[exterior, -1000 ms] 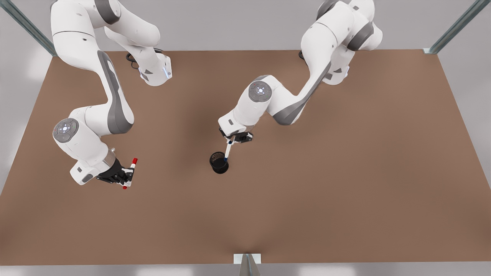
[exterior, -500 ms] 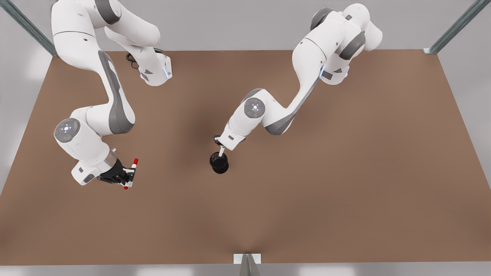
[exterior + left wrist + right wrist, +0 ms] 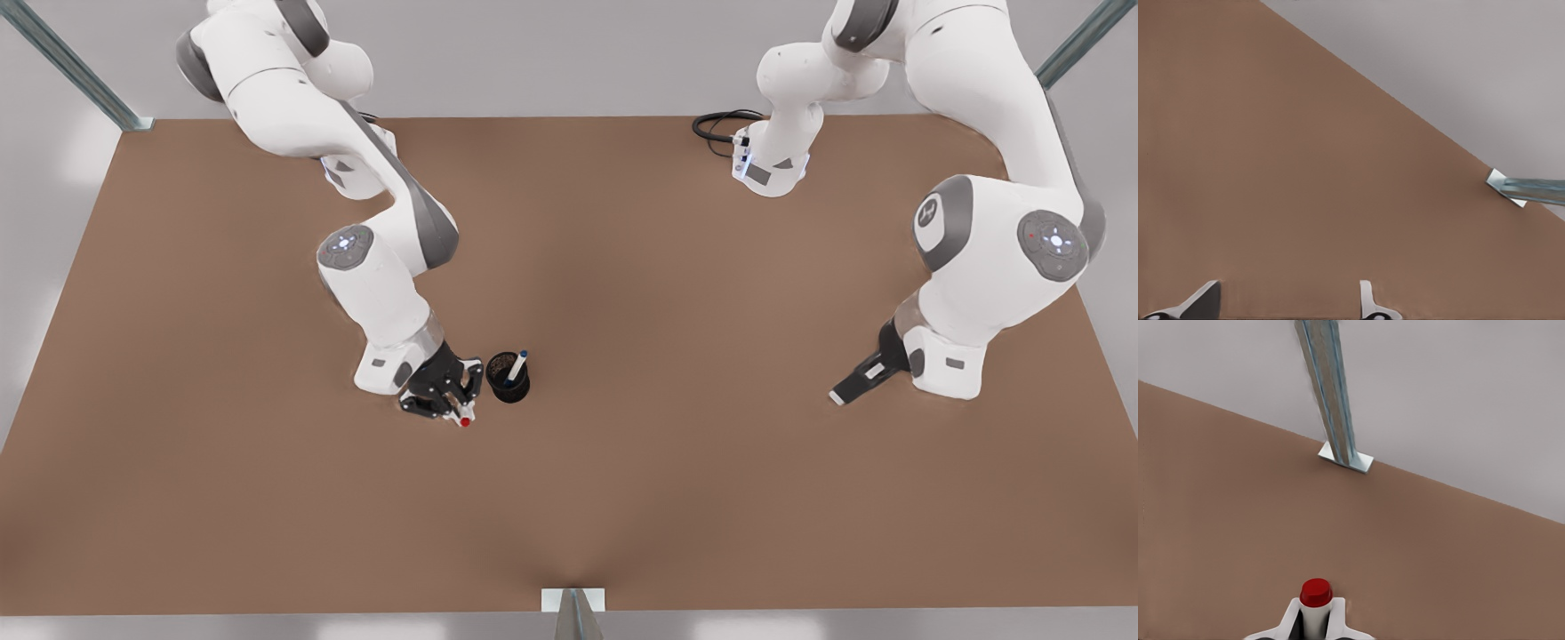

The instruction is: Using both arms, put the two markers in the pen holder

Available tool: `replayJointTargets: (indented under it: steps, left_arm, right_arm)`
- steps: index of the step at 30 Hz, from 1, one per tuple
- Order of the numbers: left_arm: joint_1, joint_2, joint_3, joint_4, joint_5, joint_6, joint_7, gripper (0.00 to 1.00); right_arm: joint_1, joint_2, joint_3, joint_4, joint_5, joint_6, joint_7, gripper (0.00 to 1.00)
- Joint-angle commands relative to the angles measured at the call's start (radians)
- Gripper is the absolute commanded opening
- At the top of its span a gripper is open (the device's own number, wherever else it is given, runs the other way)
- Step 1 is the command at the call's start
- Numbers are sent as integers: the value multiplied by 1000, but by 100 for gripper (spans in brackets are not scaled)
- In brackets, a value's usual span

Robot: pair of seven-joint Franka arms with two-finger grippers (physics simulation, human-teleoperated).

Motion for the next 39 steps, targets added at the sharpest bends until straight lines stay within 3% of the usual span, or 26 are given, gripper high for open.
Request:
replayJointTargets:
  steps: [1, 6, 12, 17, 32, 33, 34, 39]
  left_arm:
    - [2, -64, 12, -53, 39, -248, 572, 100]
    - [1, -44, 6, -44, 37, -254, 569, 100]
    - [-1, -36, 4, -44, 34, -259, 567, 100]
    - [-15, -36, 1, -44, 28, -259, 563, 100]
    - [-21, -33, 3, -45, -3, -257, 561, 100]
    - [-21, -33, 3, -45, -3, -256, 560, 100]
    - [-21, -33, 3, -45, -1, -256, 560, 100]
    - [-21, -27, 3, -44, -1, -254, 560, 100]
  right_arm:
    - [56, 14, -2, -57, -18, 411, 146, 21]
    - [79, 2, -13, -370, -84, 954, 136, 21]
    - [72, -2, -16, -377, -120, 963, 136, 21]
    - [33, -63, -16, -497, -133, 1016, 122, 21]
    - [-18, -20, -22, -617, -218, 1026, 120, 21]
    - [-18, -20, -22, -640, -218, 1026, 120, 30]
    - [-18, -18, -22, -650, -218, 1026, 119, 96]
    - [-50, -38, -22, -647, -219, 1022, 119, 100]
